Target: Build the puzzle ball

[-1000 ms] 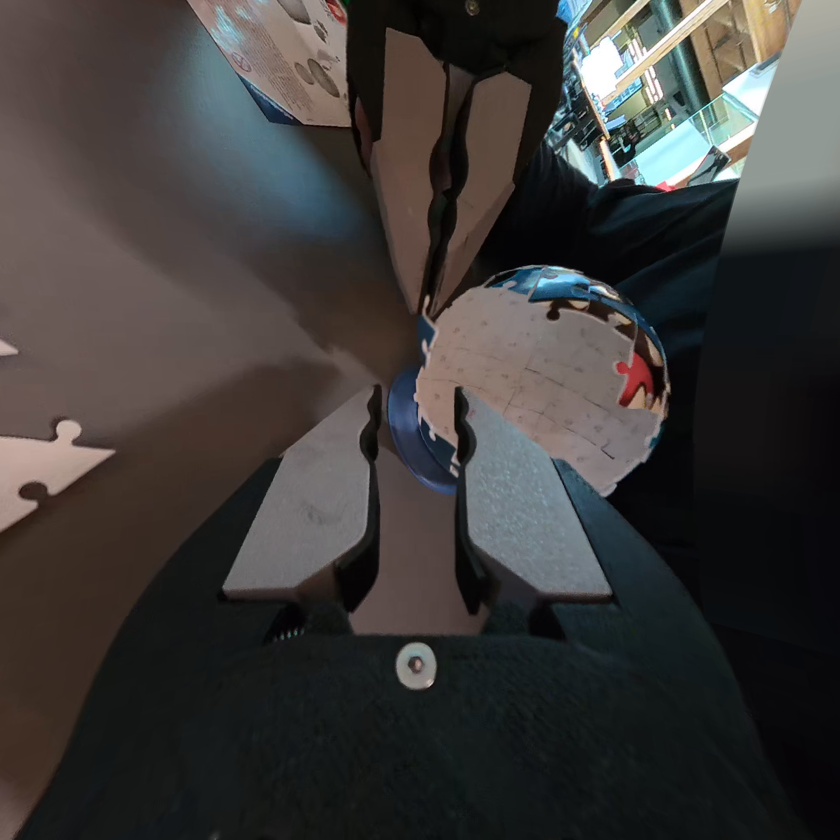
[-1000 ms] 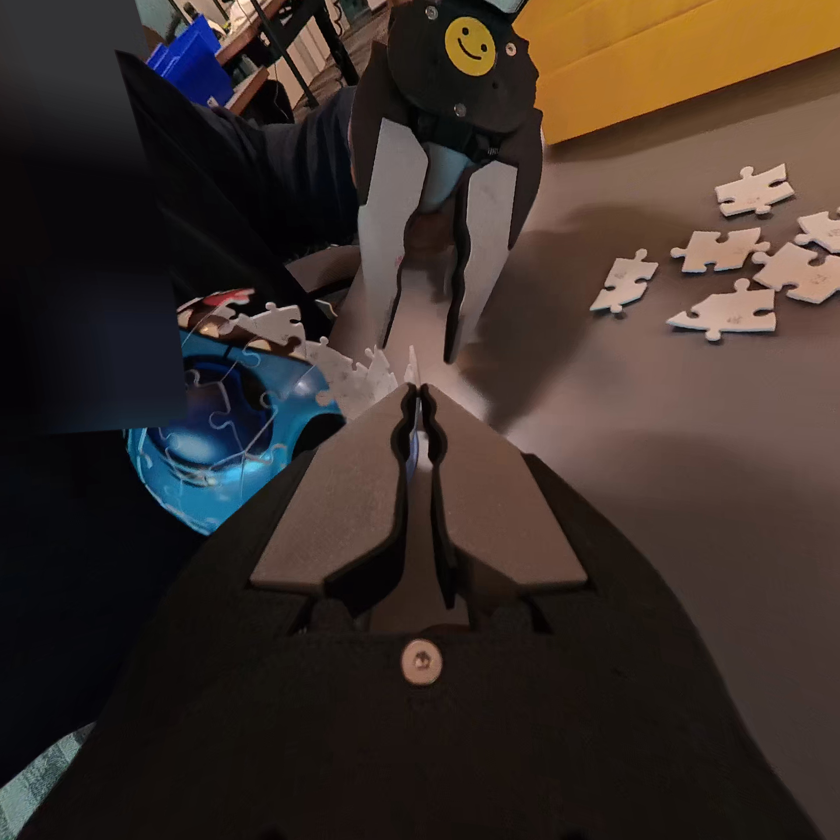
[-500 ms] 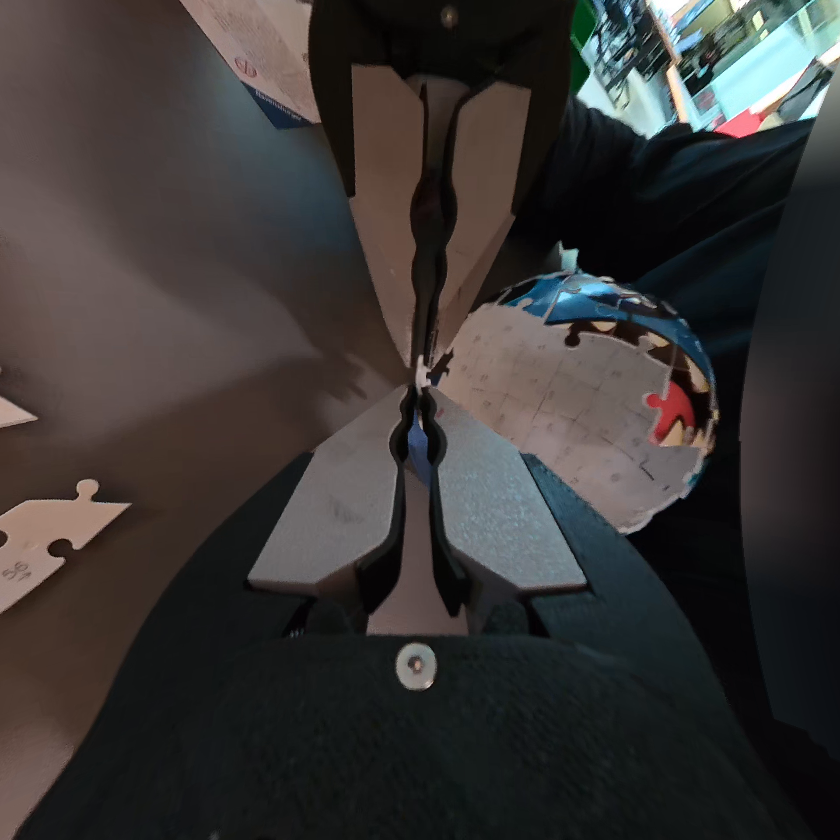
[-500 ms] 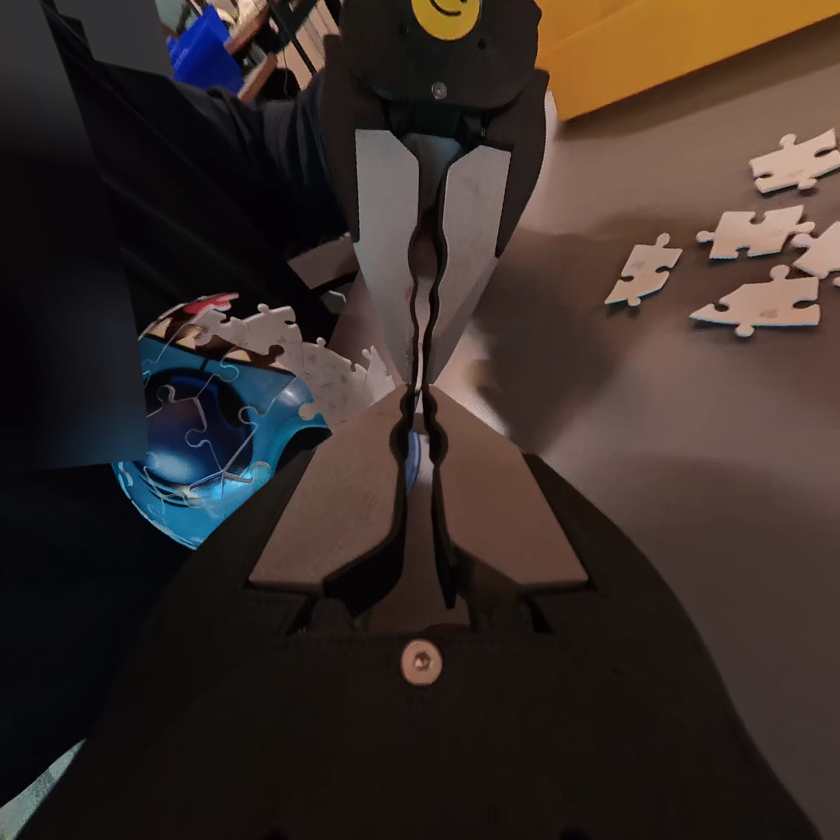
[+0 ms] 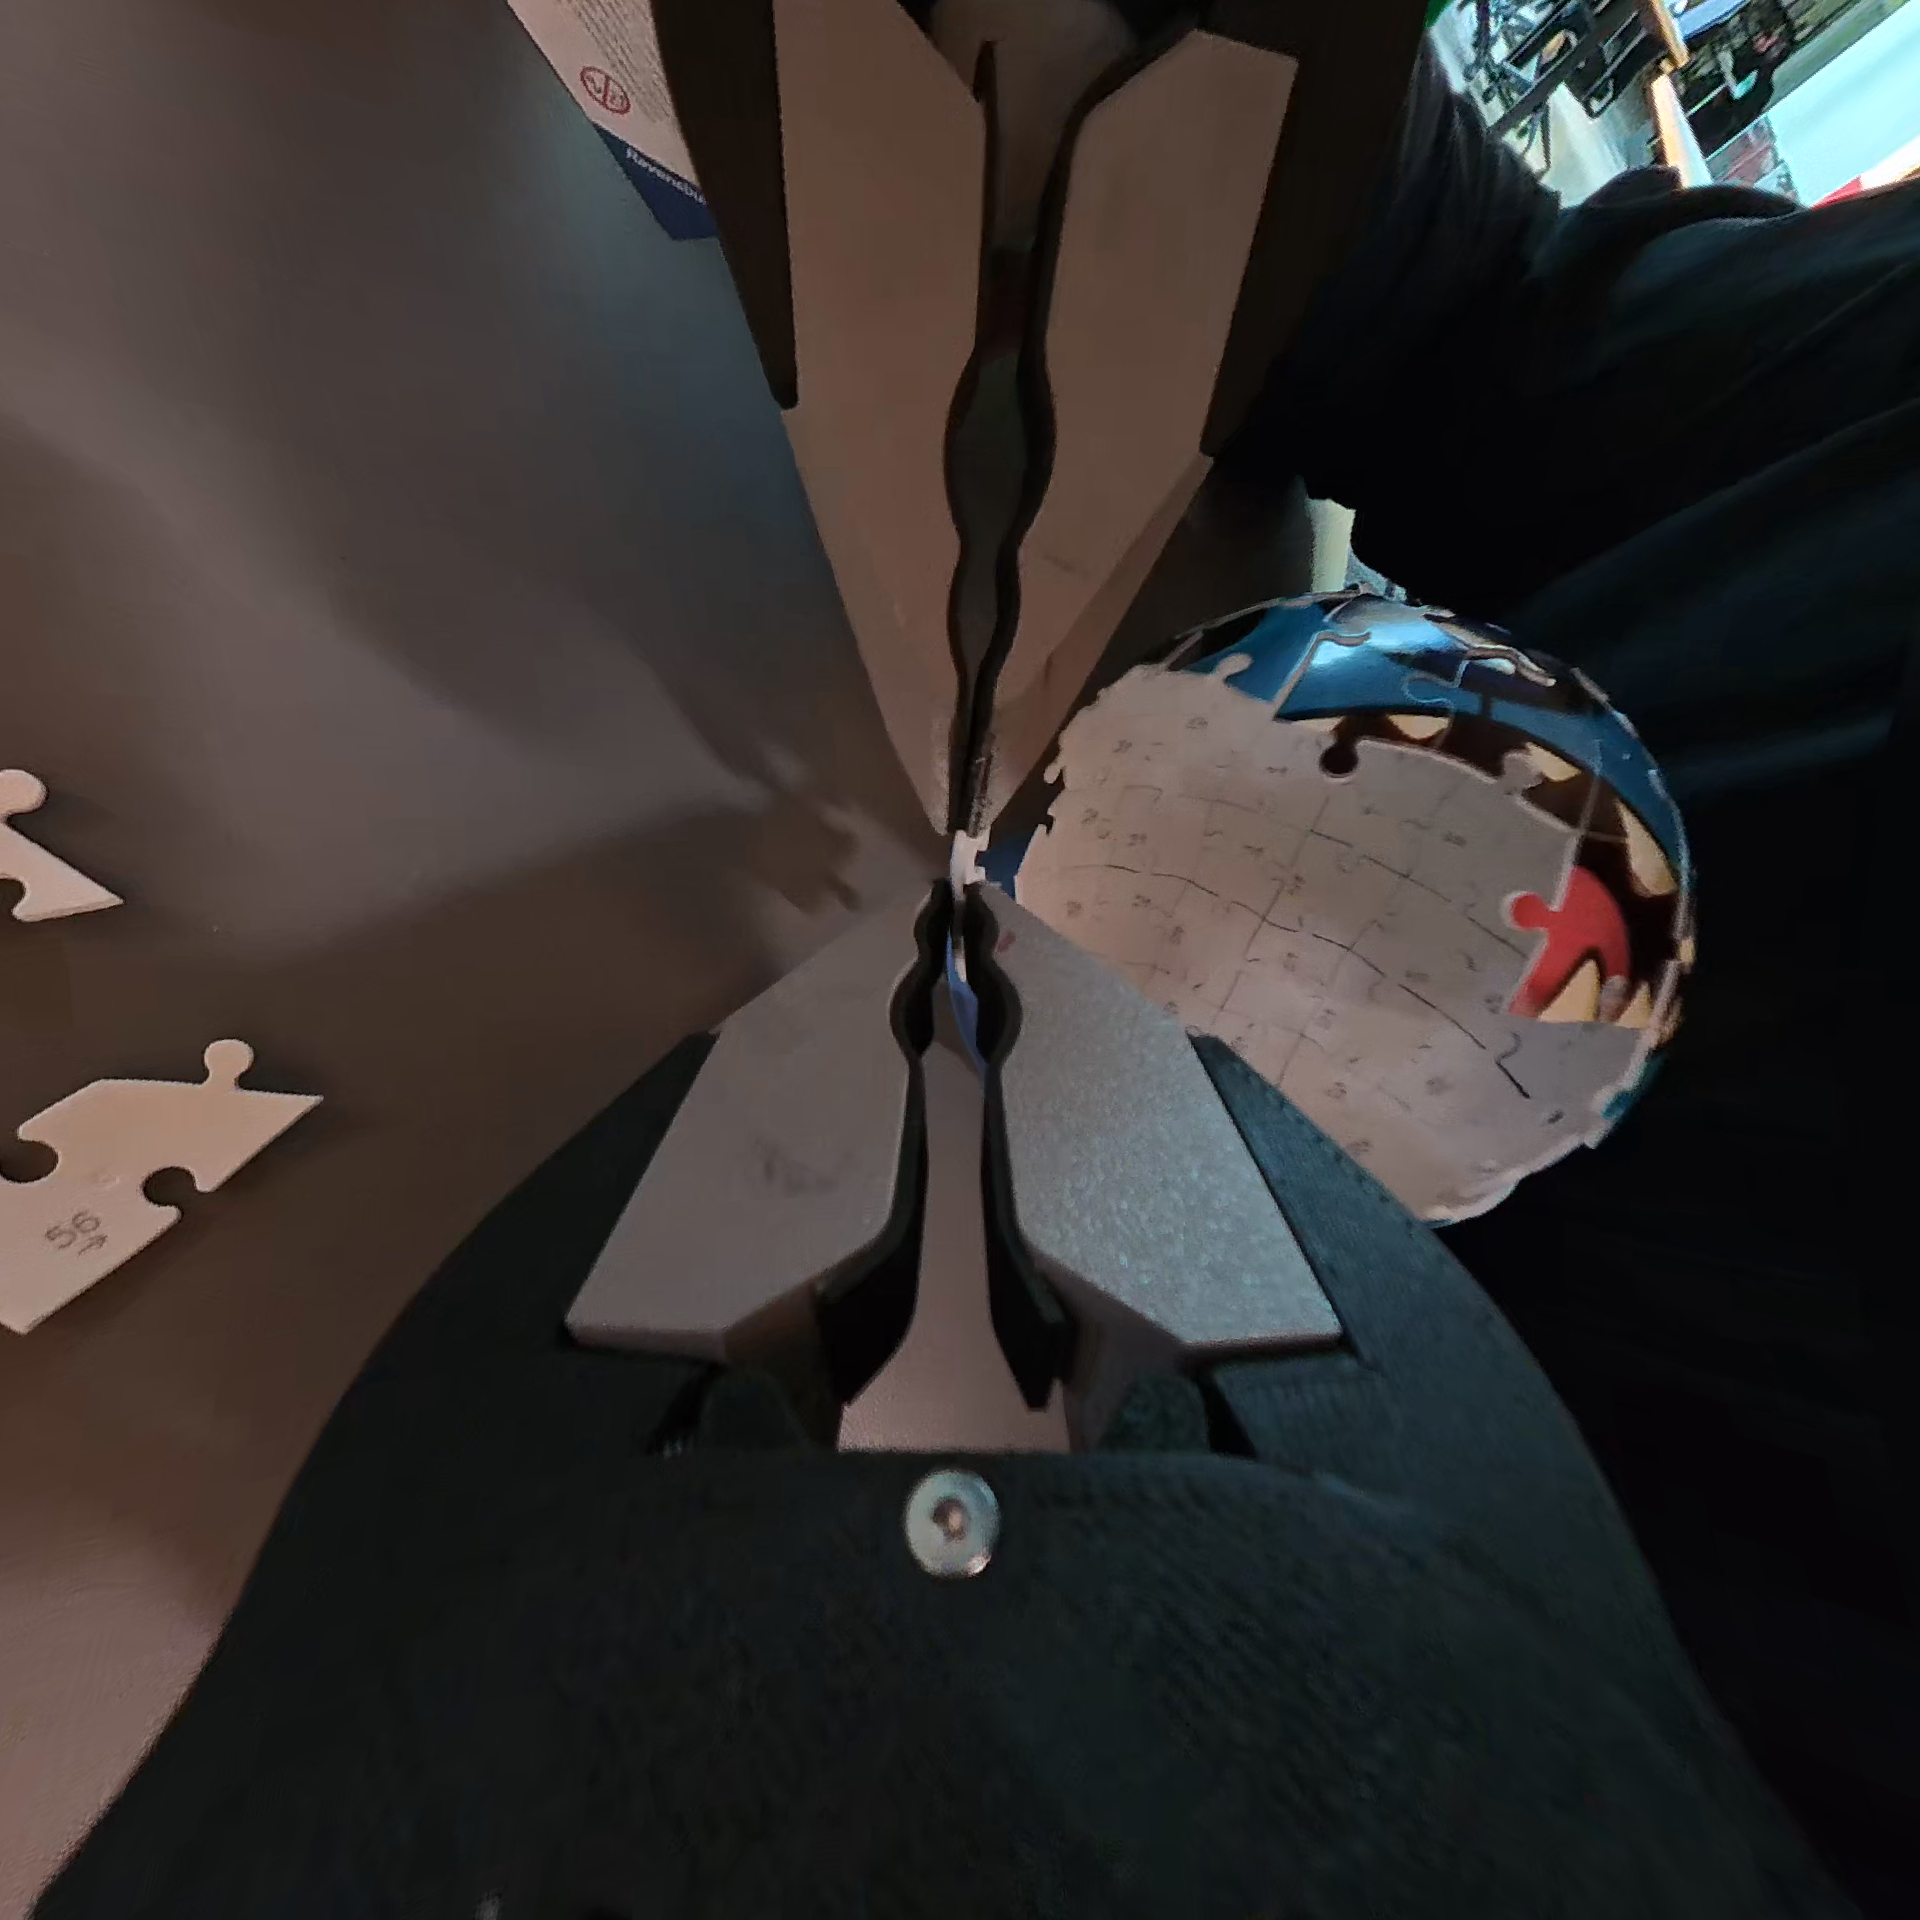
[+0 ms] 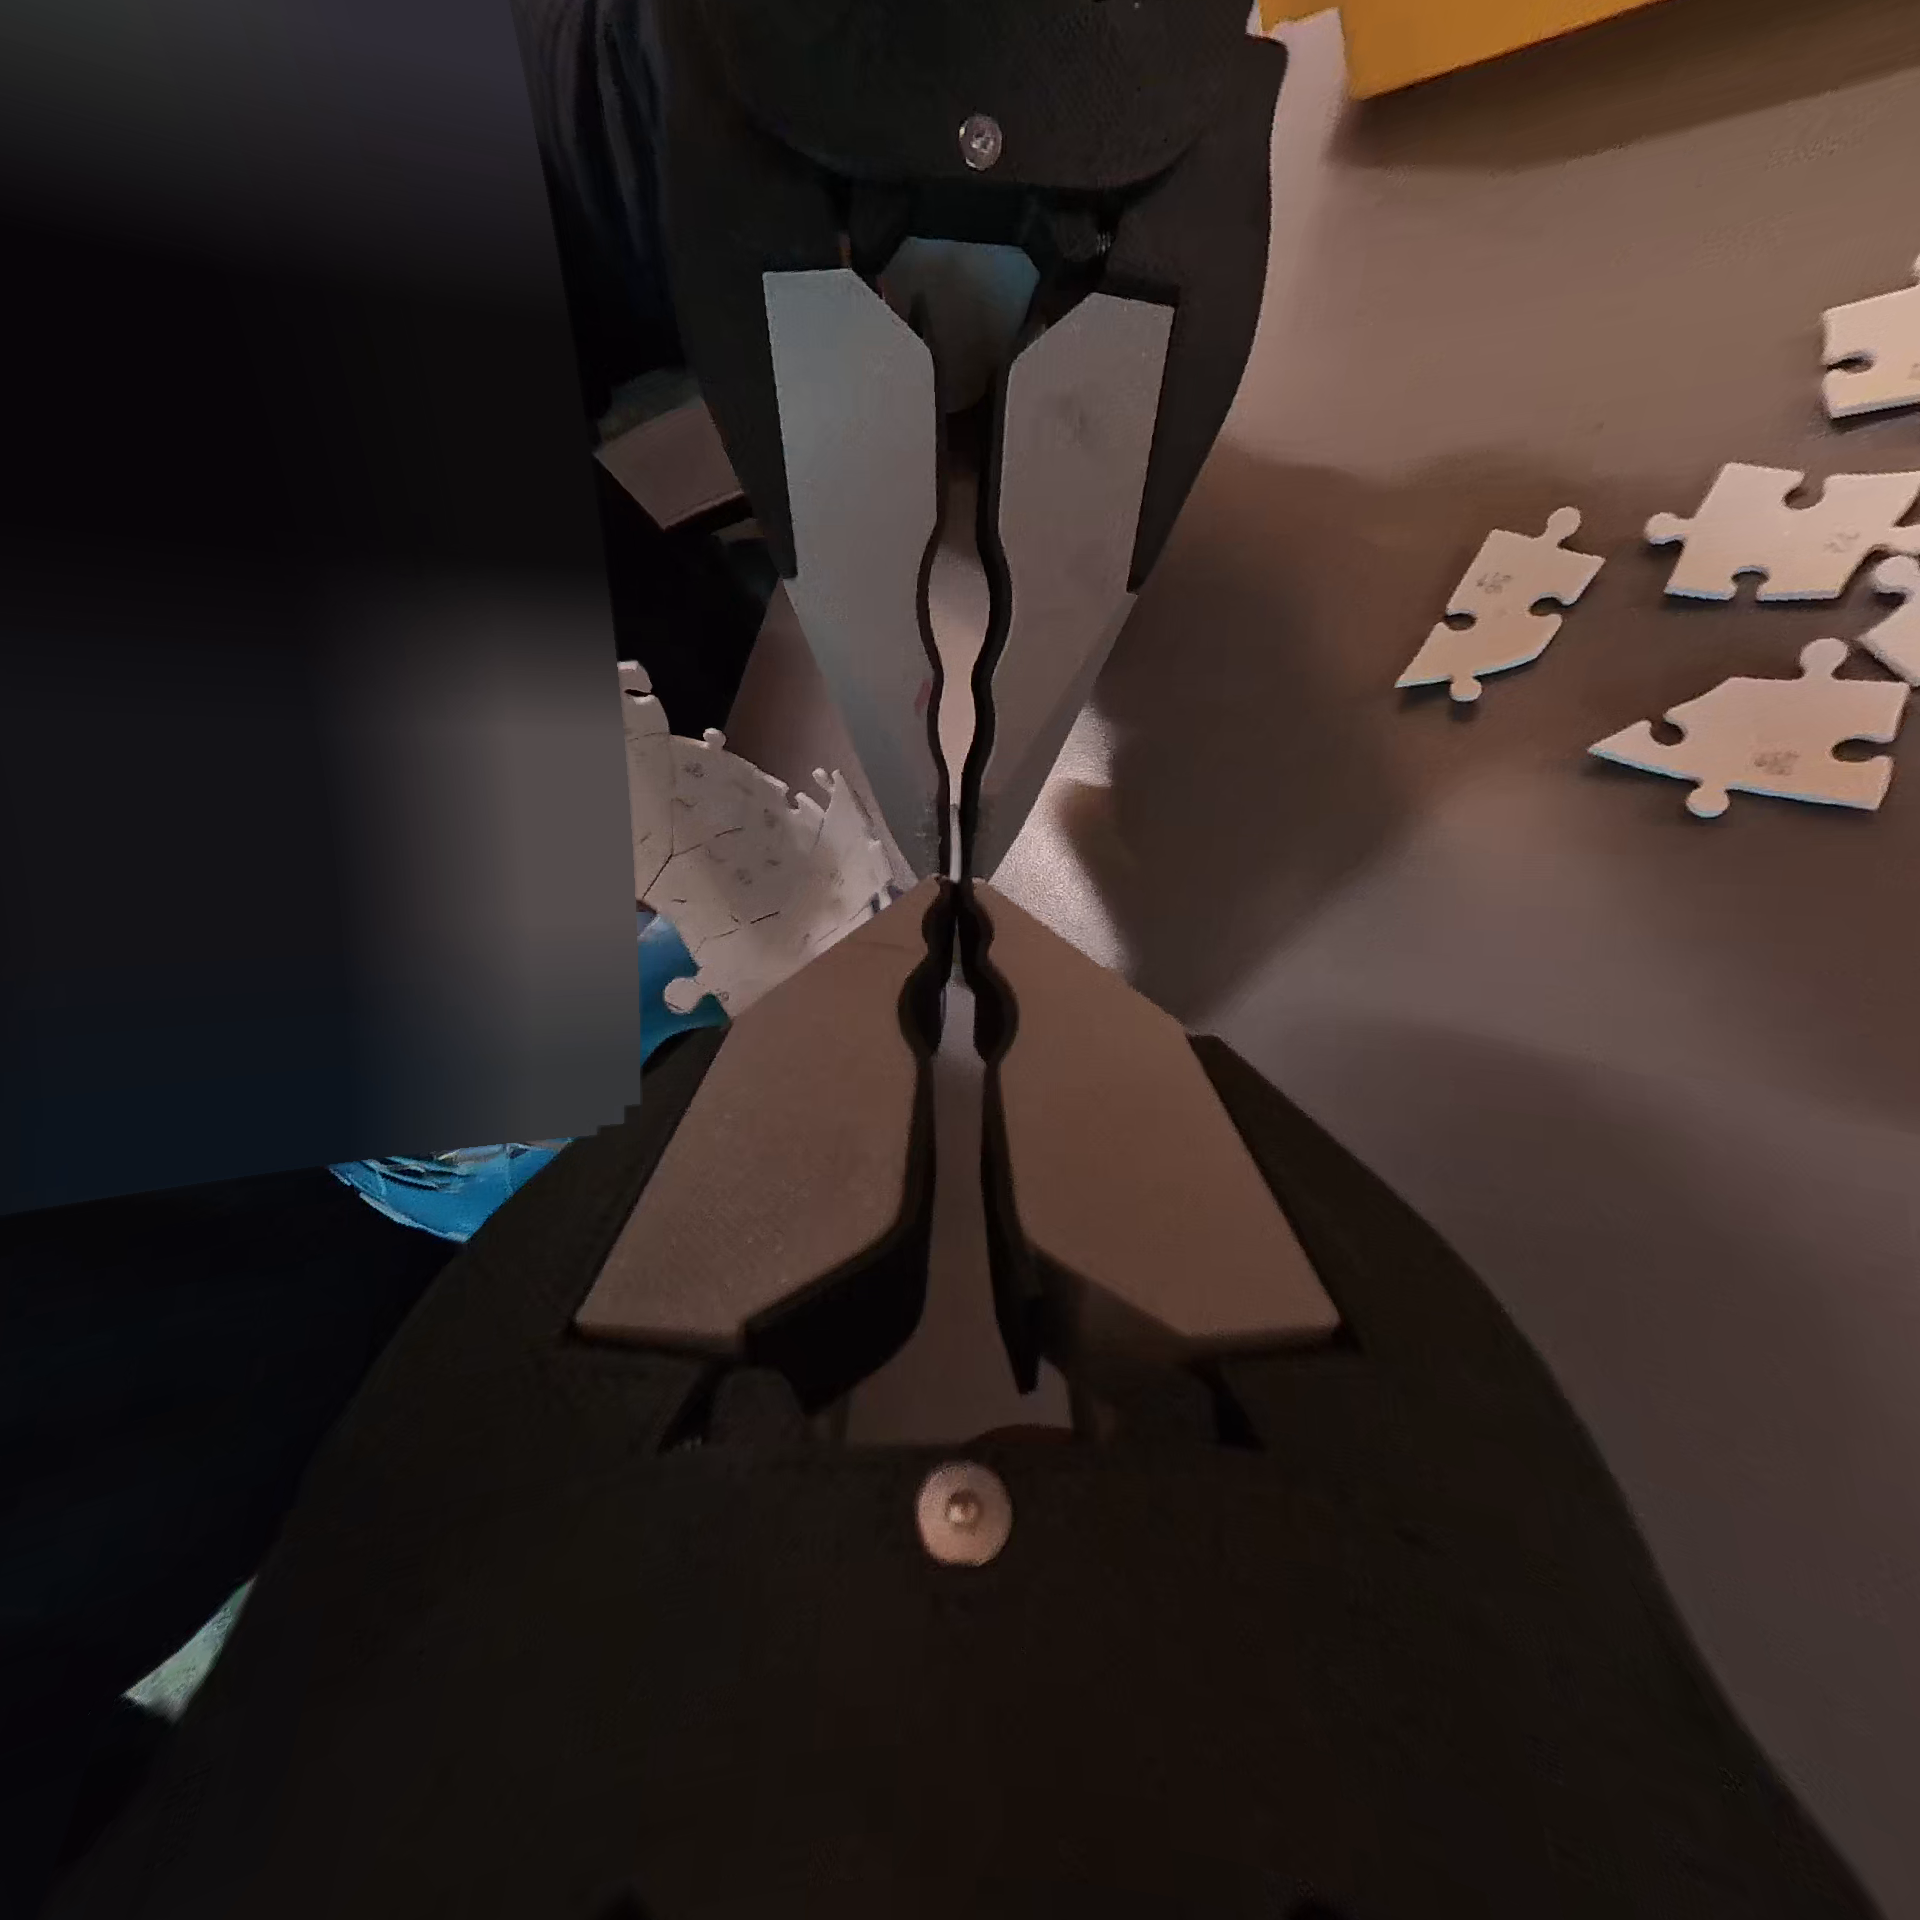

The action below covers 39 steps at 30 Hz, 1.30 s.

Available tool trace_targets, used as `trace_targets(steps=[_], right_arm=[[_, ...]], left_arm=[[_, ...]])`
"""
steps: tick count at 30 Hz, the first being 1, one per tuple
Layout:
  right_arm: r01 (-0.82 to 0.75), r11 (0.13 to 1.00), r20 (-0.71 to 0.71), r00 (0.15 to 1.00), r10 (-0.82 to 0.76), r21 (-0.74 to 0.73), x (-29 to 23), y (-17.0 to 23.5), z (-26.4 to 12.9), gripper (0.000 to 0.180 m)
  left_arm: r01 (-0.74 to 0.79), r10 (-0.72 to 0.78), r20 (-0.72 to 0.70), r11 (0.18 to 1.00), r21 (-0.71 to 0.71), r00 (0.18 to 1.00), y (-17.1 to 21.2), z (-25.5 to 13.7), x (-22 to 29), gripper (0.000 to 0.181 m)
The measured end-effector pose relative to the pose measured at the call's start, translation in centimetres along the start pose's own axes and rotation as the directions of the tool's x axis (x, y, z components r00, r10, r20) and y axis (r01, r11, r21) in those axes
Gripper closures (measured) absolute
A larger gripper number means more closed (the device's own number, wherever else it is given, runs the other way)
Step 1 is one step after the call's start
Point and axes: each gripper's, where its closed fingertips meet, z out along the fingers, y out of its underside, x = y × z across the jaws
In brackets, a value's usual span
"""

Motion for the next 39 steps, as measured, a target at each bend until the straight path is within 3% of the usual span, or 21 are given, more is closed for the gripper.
trace_targets(steps=[13,16,18,25,32,39], right_arm=[[-0.058,0.992,0.015,0.998,0.06,-0.115,0.0,0.4,0.5,0.18],[-0.092,0.986,0.037,0.995,0.098,-0.136,-0.3,0.4,0.5,0.172],[-0.07,0.986,0.011,0.997,0.072,-0.154,-0.1,0.5,0.6,0.18],[-0.058,0.984,0.003,0.998,0.059,-0.167,-0.2,0.6,0.8,0.18],[-0.009,0.998,0.045,0.999,0.011,-0.063,-0.7,0.4,-0.2,0.18],[-0.003,0.991,0.124,0.992,0.019,-0.135,-0.9,1.7,0.9,0.18]], left_arm=[[-0.015,0.015,0.049,1.0,-0.009,0.999,0.4,-0.2,-0.2,0.181],[-0.021,0.022,0.065,1.0,-0.015,0.998,0.4,-0.1,-0.3,0.181],[-0.024,0.025,0.057,1.0,-0.016,0.998,0.4,-0.1,-0.1,0.181],[-0.013,0.014,0.055,1.0,-0.013,0.998,0.5,-0.2,0.1,0.18],[0.059,-0.061,0.028,0.996,0.067,0.998,0.1,-2.5,-0.2,0.159],[0.06,-0.06,0.012,0.998,0.02,0.998,0.7,-1.7,0.5,0.151]])
